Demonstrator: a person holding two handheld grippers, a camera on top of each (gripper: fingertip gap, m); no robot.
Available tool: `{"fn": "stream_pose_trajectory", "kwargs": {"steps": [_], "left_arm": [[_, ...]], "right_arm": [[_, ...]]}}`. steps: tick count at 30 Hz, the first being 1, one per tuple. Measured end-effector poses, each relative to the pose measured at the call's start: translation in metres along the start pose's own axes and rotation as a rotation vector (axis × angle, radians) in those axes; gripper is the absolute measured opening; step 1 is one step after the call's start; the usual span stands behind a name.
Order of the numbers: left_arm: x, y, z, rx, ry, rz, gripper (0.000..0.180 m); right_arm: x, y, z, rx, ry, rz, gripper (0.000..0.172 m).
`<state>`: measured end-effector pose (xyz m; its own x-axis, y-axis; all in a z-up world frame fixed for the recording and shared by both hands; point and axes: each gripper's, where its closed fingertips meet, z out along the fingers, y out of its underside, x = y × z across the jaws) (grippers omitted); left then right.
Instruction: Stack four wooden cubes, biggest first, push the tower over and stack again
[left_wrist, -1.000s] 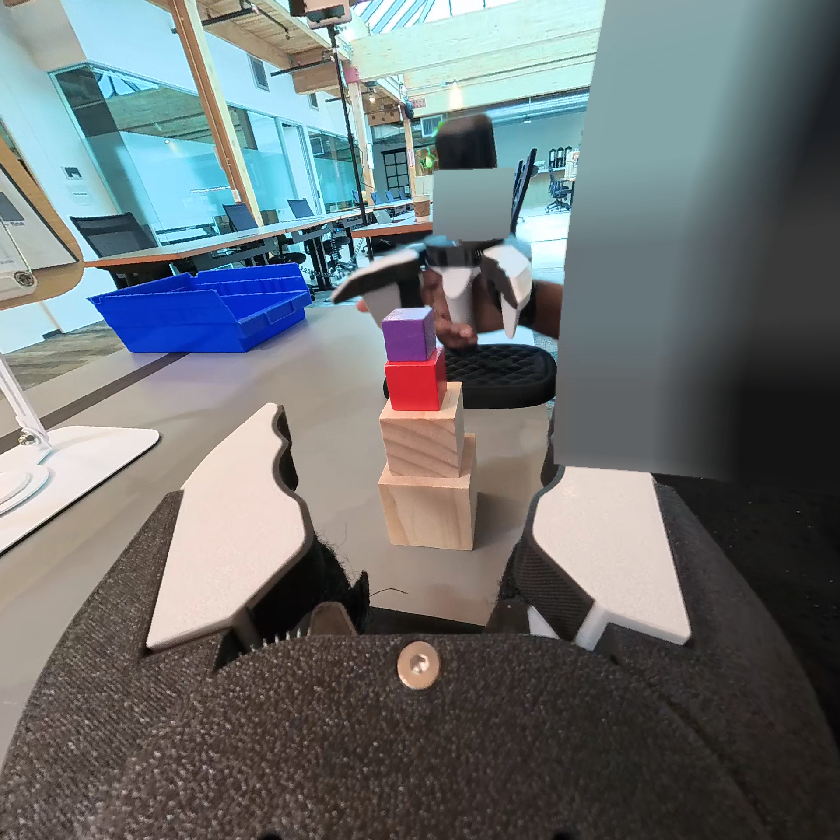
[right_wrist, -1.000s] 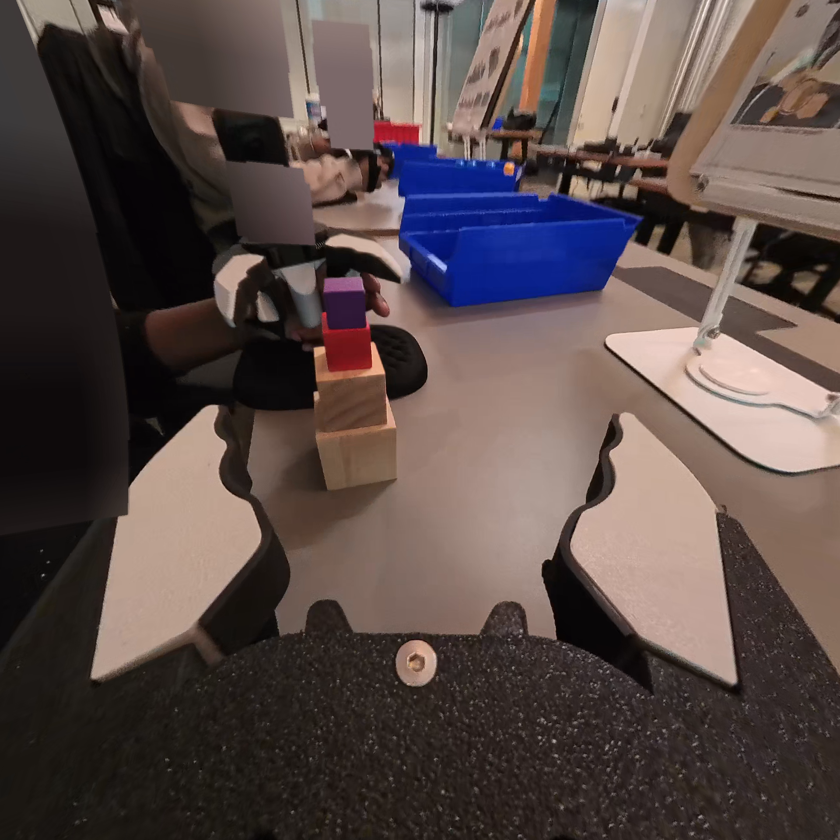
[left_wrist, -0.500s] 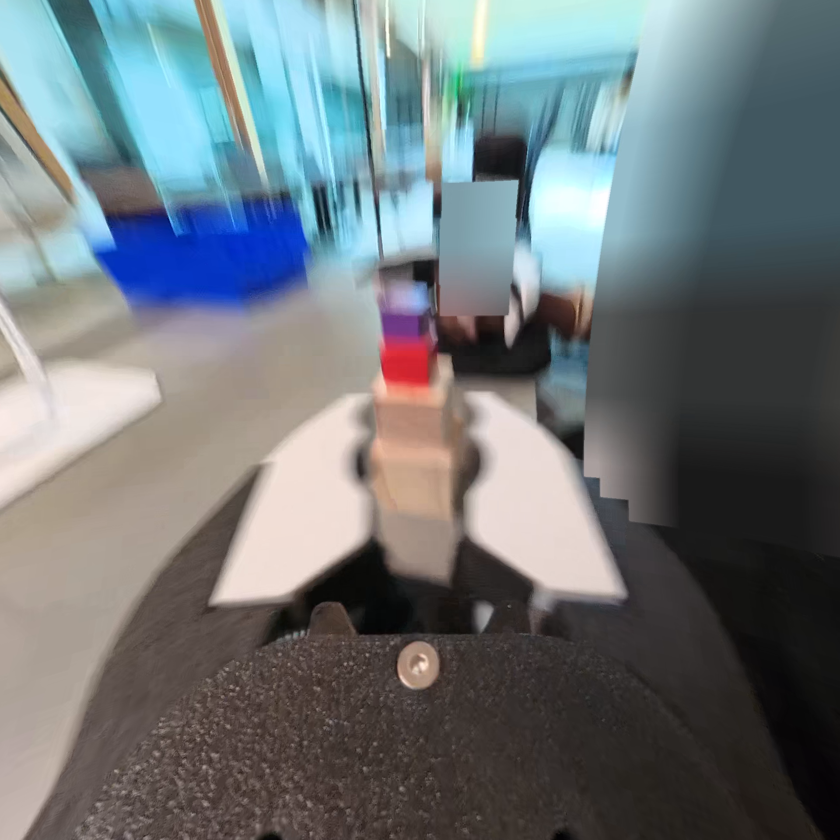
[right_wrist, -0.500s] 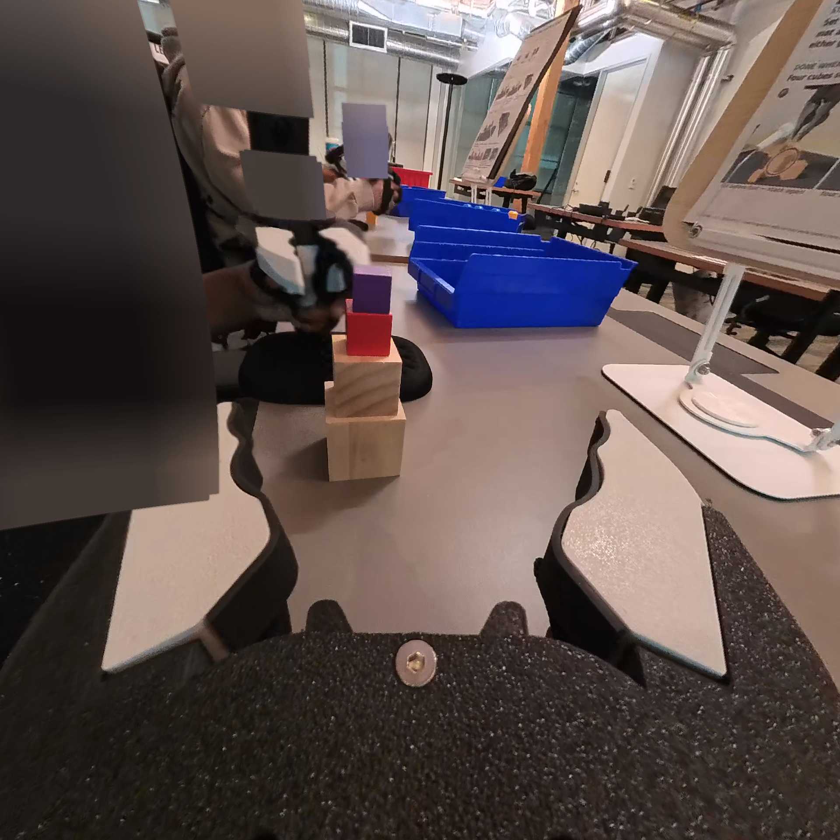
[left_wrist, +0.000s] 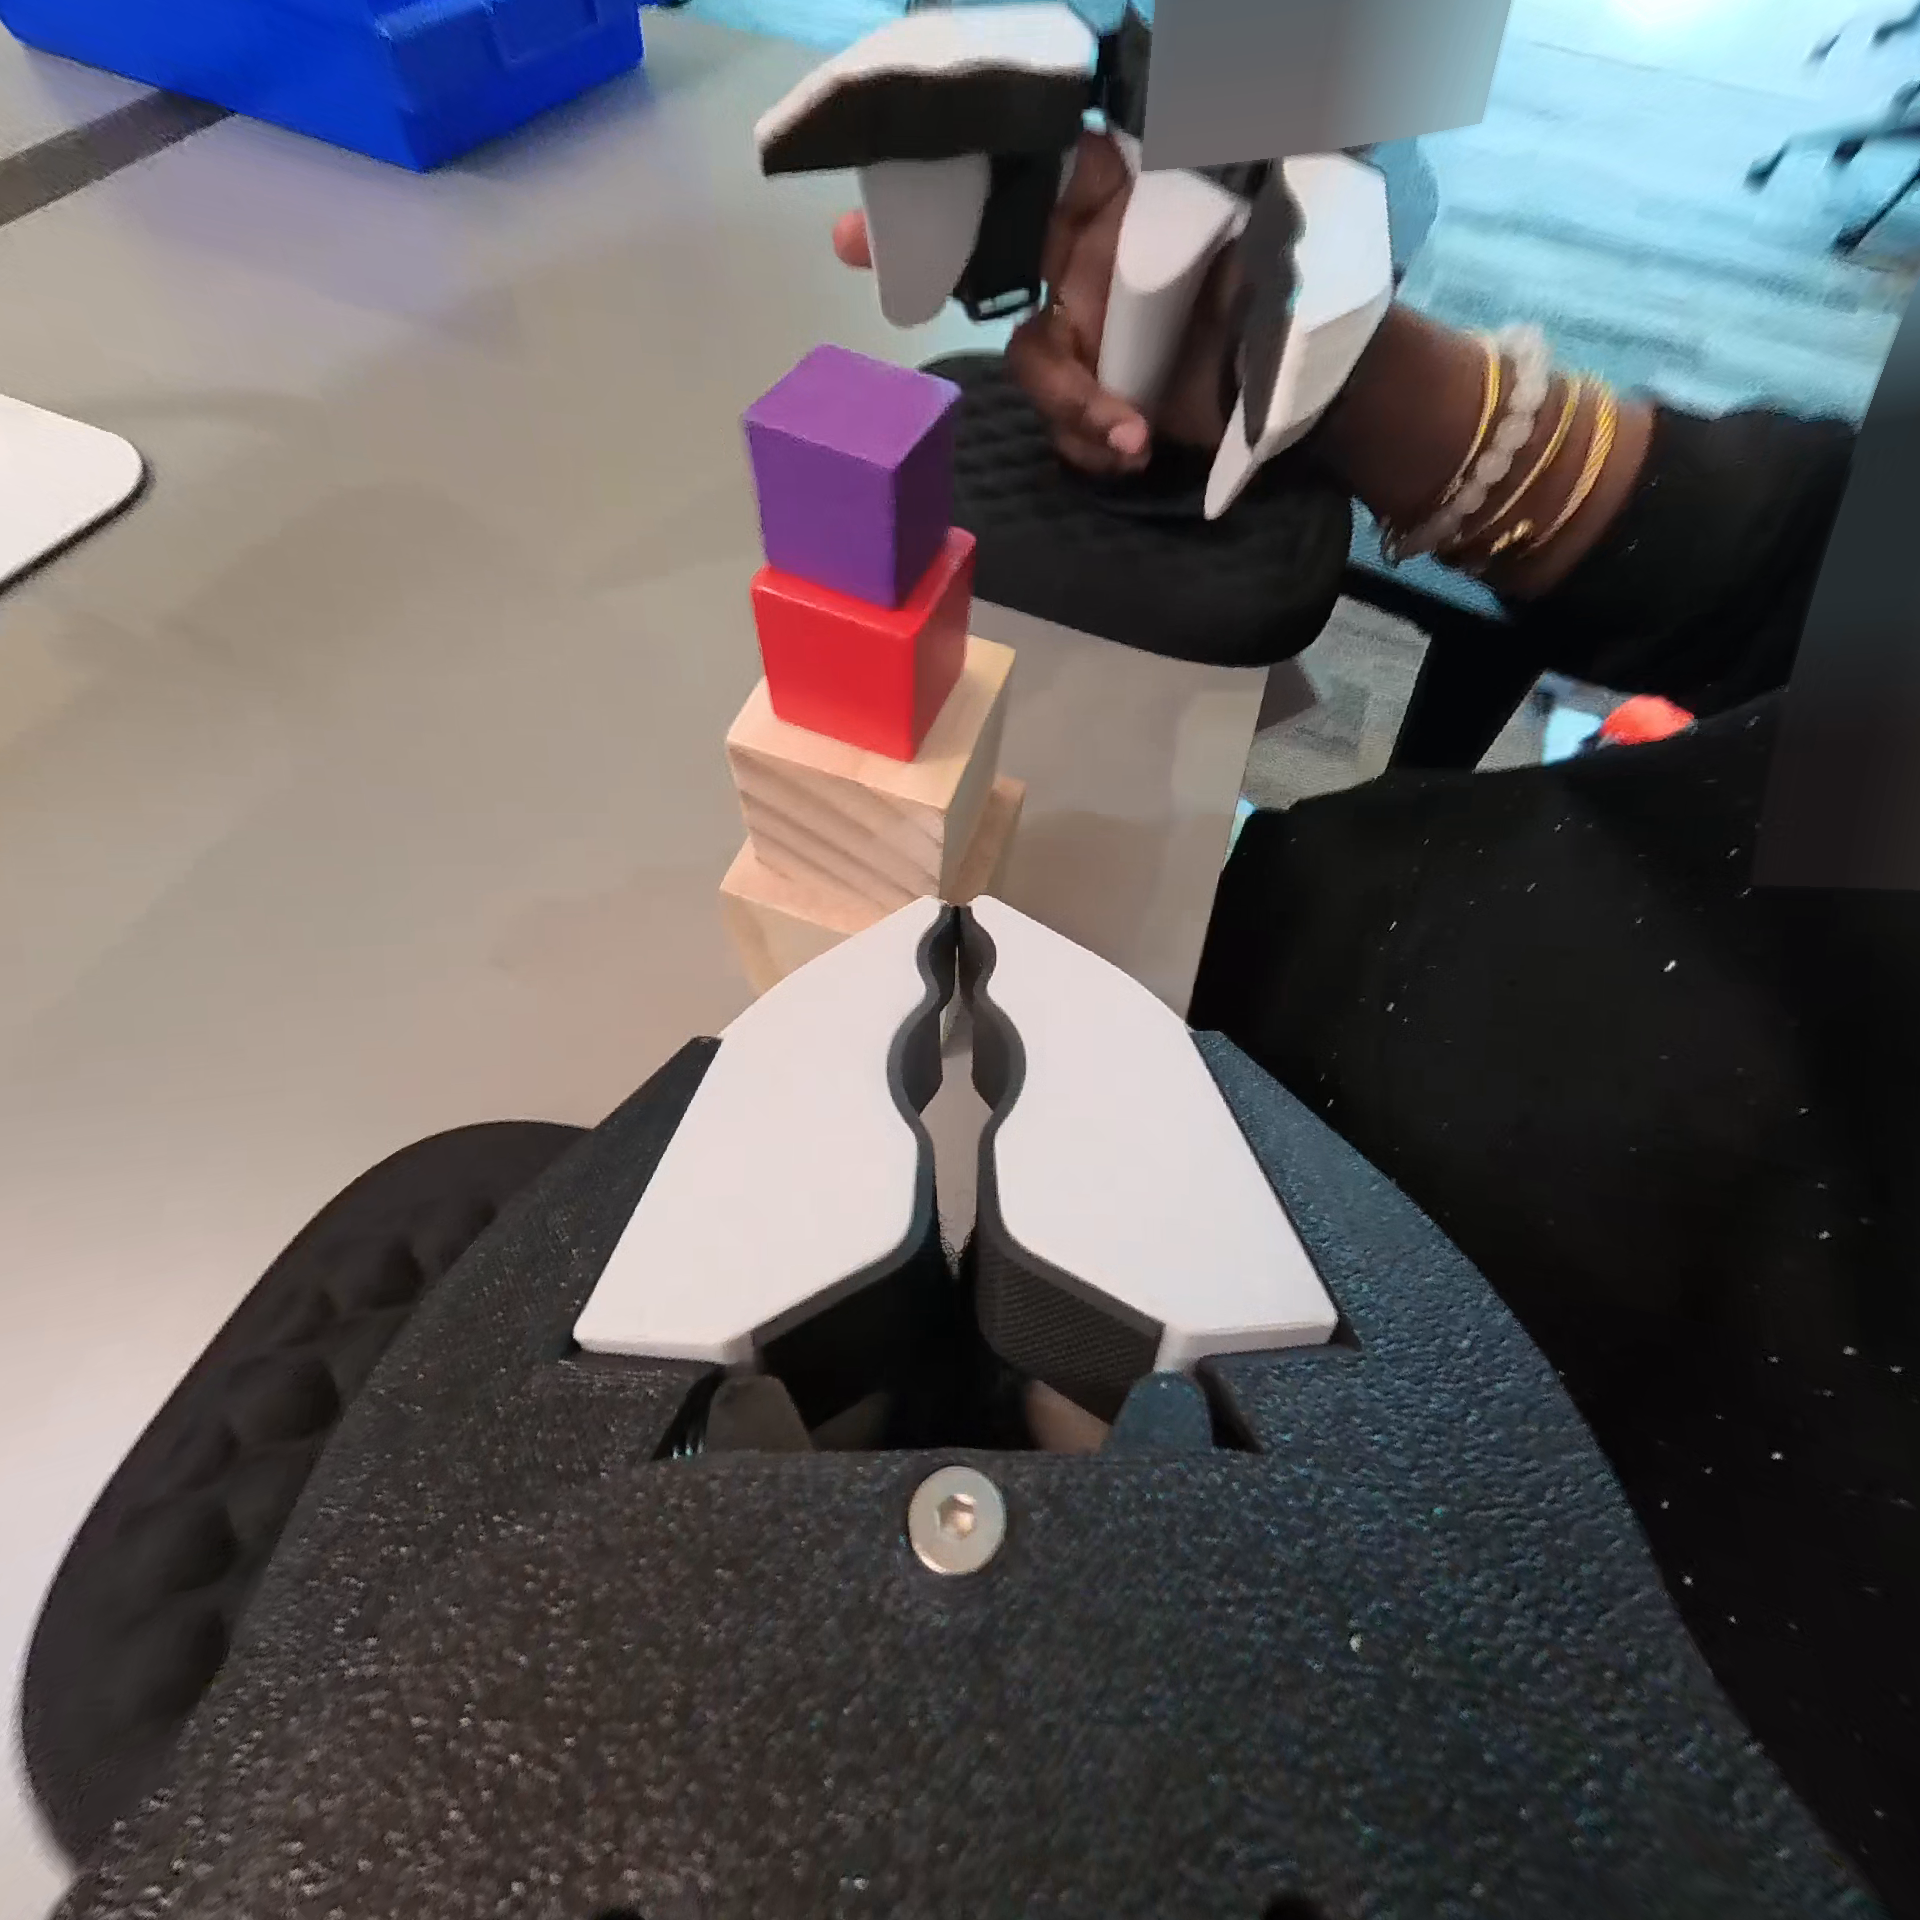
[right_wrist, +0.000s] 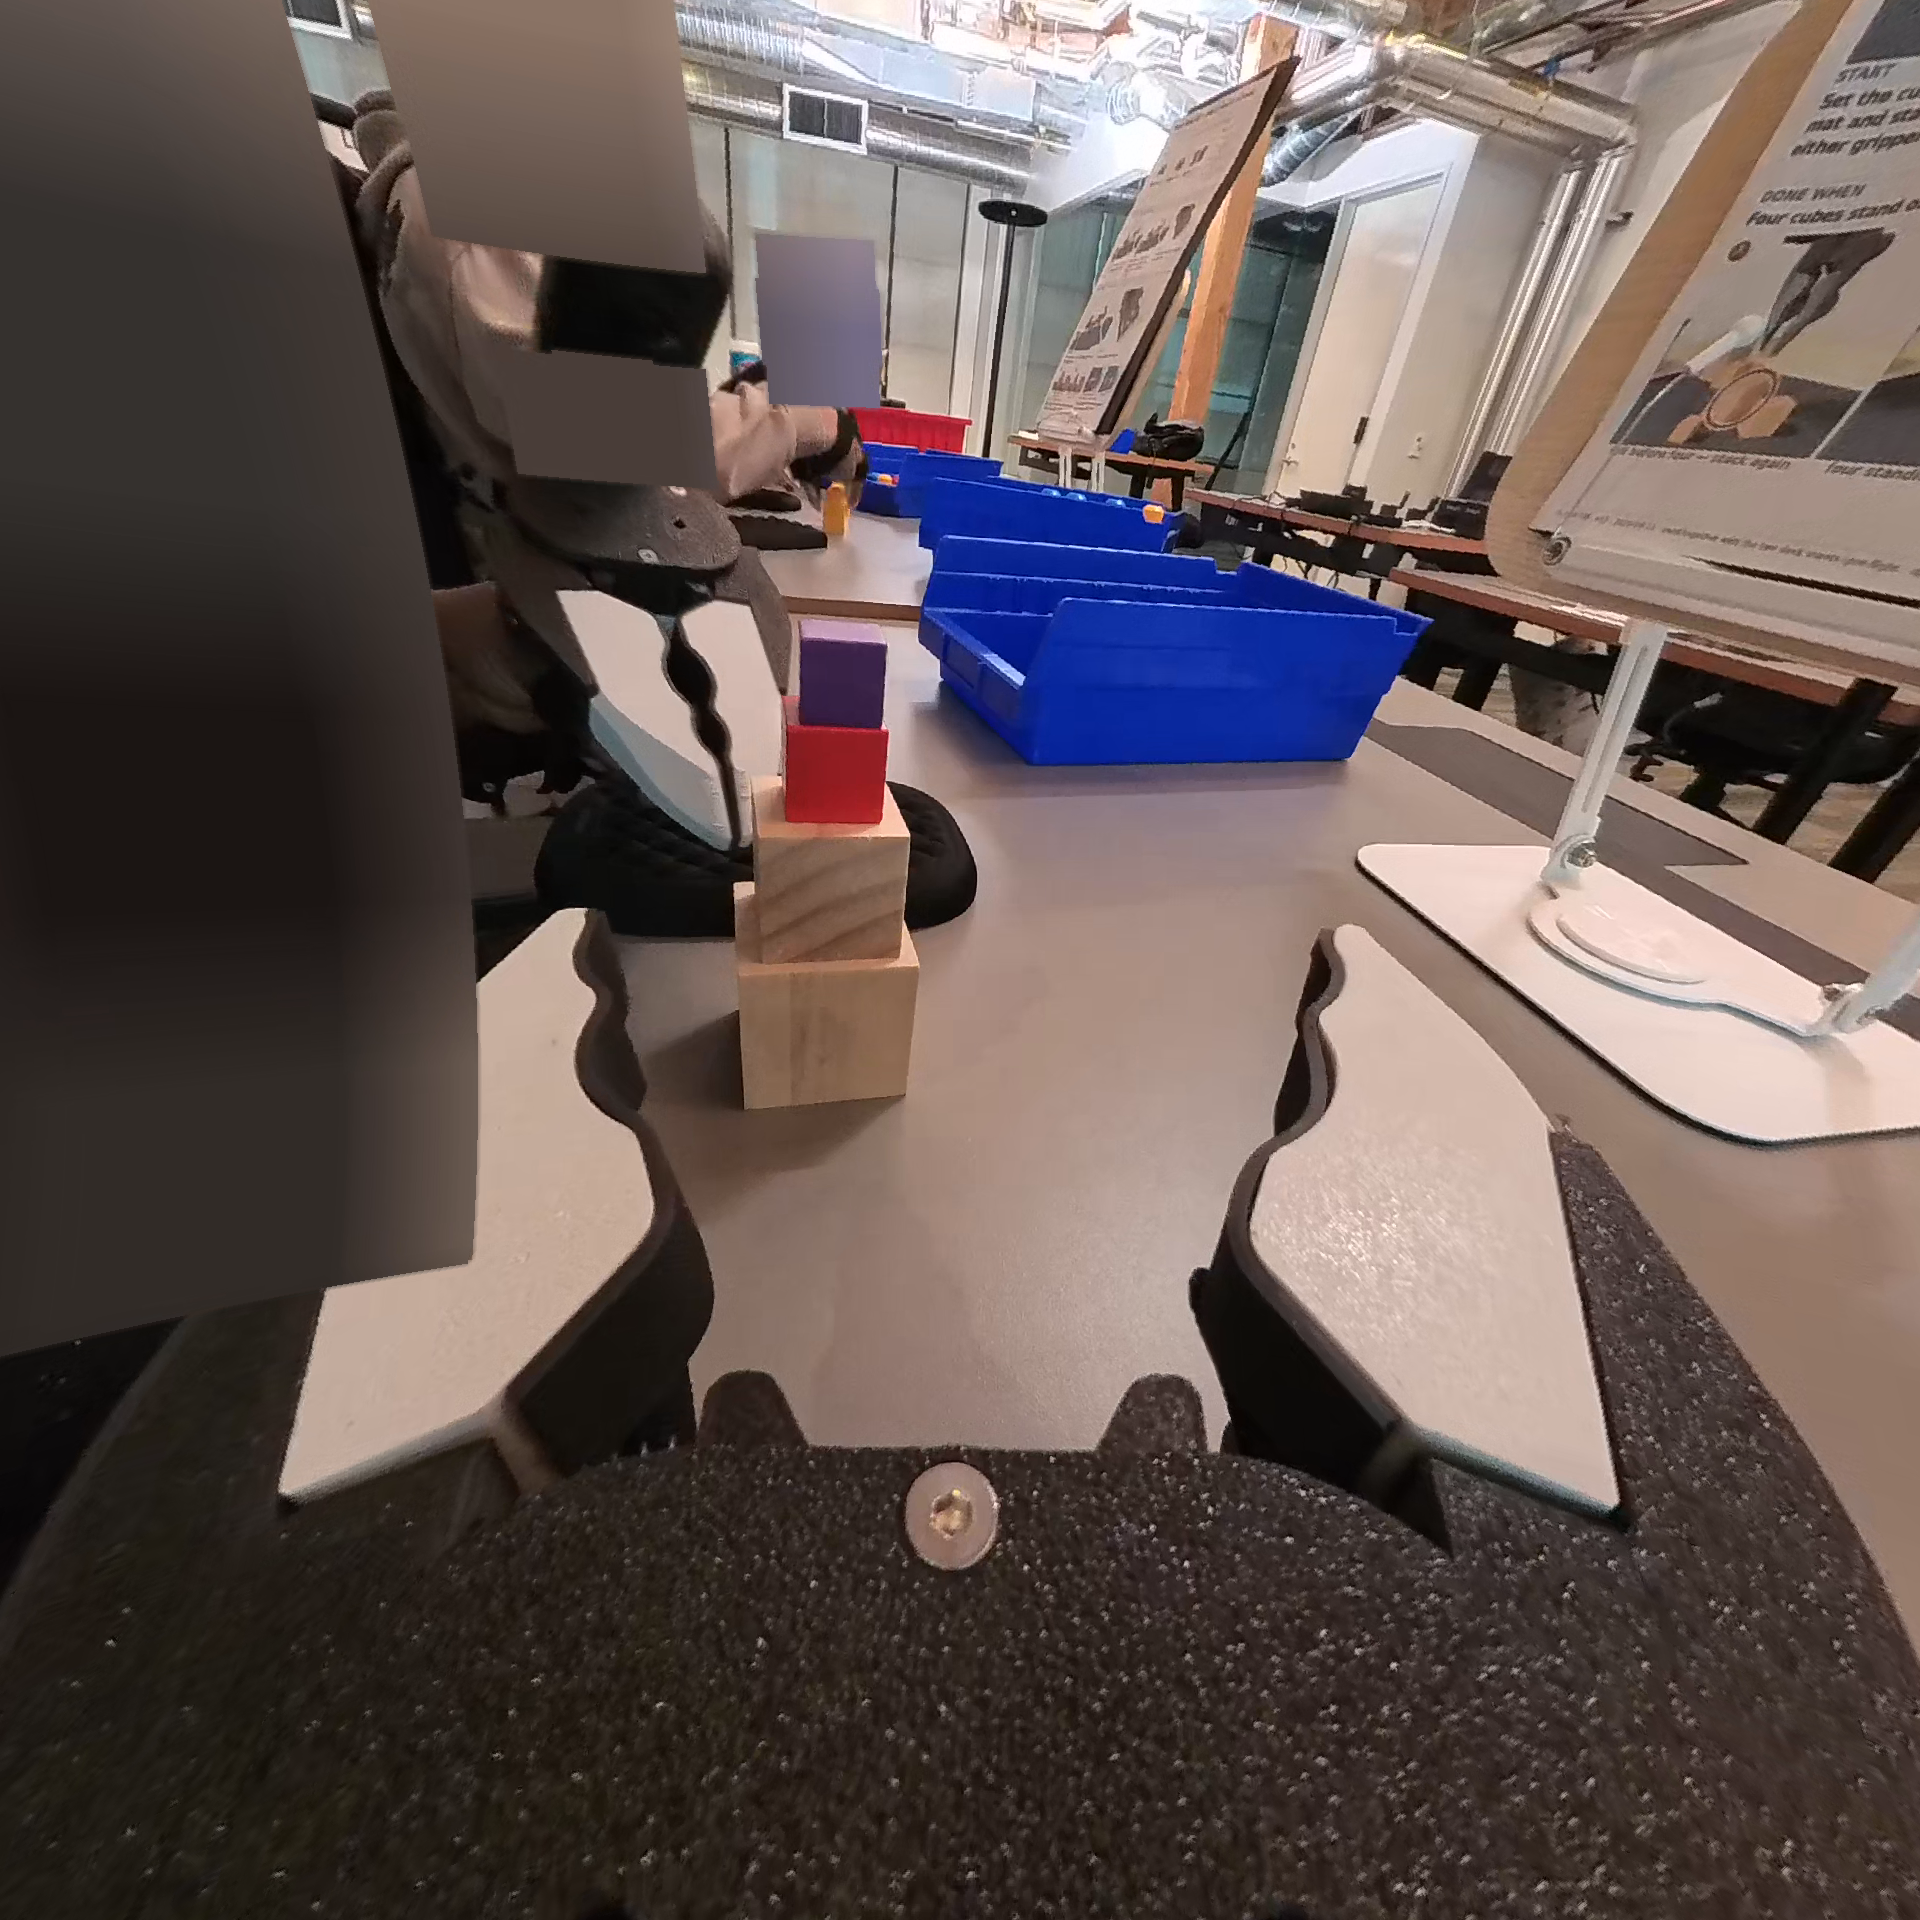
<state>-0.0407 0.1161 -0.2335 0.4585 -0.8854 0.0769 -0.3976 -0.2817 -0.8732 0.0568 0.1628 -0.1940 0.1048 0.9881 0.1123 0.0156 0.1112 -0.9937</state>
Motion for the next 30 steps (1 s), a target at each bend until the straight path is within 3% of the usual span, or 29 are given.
{"fn": "stream_pose_trajectory", "kwargs": {"steps": [8, 30], "left_arm": [[0.008, -0.008, 0.009, 0.015, 0.063, -0.024, 0.0], [-0.001, -0.035, 0.041, 0.038, 0.068, -0.002, 0.0]], "right_arm": [[0.0, 0.001, 0.001, -0.005, 0.005, -0.002, 0.117], [0.0, 0.0, 0.0, -0.003, 0.014, -0.012, 0.115]]}}
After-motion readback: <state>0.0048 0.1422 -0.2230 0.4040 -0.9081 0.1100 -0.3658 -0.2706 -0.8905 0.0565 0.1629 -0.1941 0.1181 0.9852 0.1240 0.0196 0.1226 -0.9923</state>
